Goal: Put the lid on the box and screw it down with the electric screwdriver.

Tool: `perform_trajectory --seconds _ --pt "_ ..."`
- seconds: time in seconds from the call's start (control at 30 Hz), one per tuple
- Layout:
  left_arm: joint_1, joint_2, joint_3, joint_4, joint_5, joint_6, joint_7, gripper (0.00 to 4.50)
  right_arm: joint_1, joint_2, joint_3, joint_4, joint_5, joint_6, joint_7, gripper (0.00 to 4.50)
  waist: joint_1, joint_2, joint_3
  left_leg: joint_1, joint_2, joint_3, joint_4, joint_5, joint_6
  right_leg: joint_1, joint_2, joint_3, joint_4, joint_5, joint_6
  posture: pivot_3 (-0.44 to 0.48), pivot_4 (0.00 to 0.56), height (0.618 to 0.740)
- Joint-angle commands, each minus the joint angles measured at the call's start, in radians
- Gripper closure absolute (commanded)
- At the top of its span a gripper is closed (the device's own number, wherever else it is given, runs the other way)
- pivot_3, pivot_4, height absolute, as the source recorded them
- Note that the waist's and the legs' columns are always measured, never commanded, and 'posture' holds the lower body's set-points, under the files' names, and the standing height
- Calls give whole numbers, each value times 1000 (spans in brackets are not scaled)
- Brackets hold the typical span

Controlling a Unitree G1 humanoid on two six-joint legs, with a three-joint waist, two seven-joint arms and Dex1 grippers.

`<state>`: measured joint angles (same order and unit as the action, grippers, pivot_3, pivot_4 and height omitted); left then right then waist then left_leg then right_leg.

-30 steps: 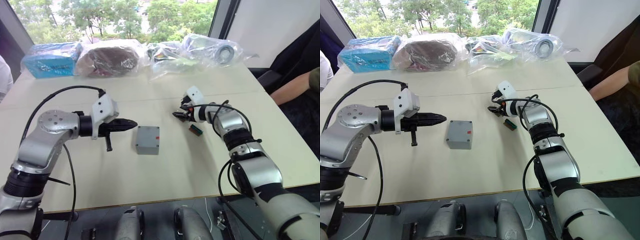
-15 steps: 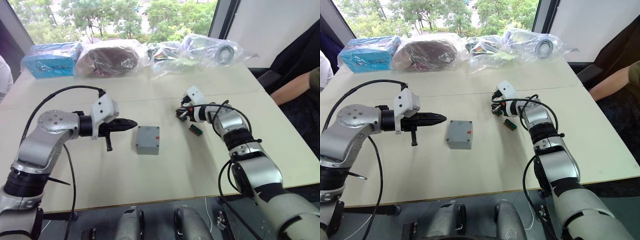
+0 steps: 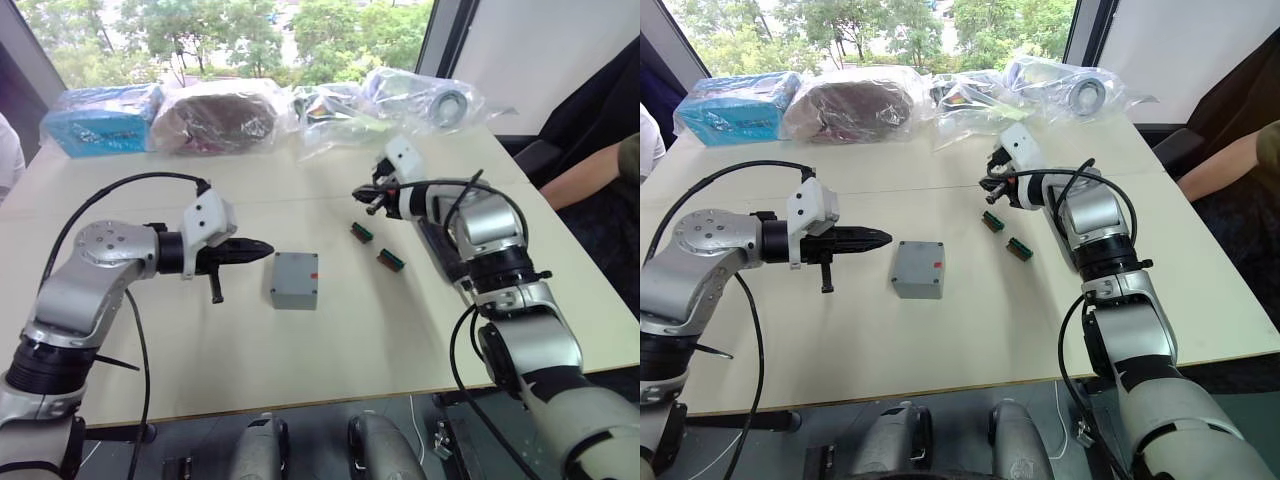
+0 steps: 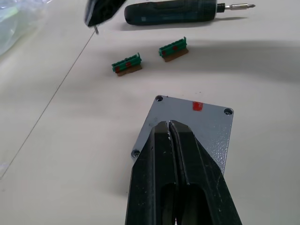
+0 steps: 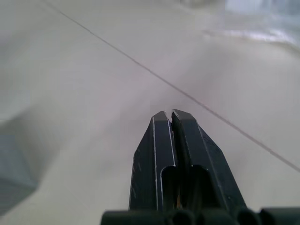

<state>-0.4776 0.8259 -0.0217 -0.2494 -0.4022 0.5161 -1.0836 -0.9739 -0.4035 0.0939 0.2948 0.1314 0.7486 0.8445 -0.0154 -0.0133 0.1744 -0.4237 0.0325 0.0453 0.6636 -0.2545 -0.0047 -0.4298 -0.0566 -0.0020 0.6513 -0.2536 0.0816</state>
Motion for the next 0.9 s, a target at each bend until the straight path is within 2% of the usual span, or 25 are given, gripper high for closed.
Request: perform_trajectory --seconds 0.03,0.17,0.27,0.9 --pt "7 15 23 2 3 -22 -4 4500 55 12 21 -322 123 216 24 4440 1 0 0 0 0 0 0 0 0 0 0 0 0 0 0 0 150 740" --pt "8 11 19 5 5 -25 -1 4500 115 34 60 -486 169 321 -16 4440 1 0 0 0 0 0 0 0 0 0 0 0 0 0 0 0 150 740" --pt "7 6 16 5 5 -25 3 4500 153 43 95 -531 178 339 -46 4440 4 0 0 0 0 0 0 0 0 0 0 0 0 0 0 0 150 740" --pt "15 -2 8 -11 5 -25 19 4500 173 24 176 -420 166 251 -85 4440 2 0 0 0 0 0 1 0 0 0 0 0 0 0 0 0 150 740"
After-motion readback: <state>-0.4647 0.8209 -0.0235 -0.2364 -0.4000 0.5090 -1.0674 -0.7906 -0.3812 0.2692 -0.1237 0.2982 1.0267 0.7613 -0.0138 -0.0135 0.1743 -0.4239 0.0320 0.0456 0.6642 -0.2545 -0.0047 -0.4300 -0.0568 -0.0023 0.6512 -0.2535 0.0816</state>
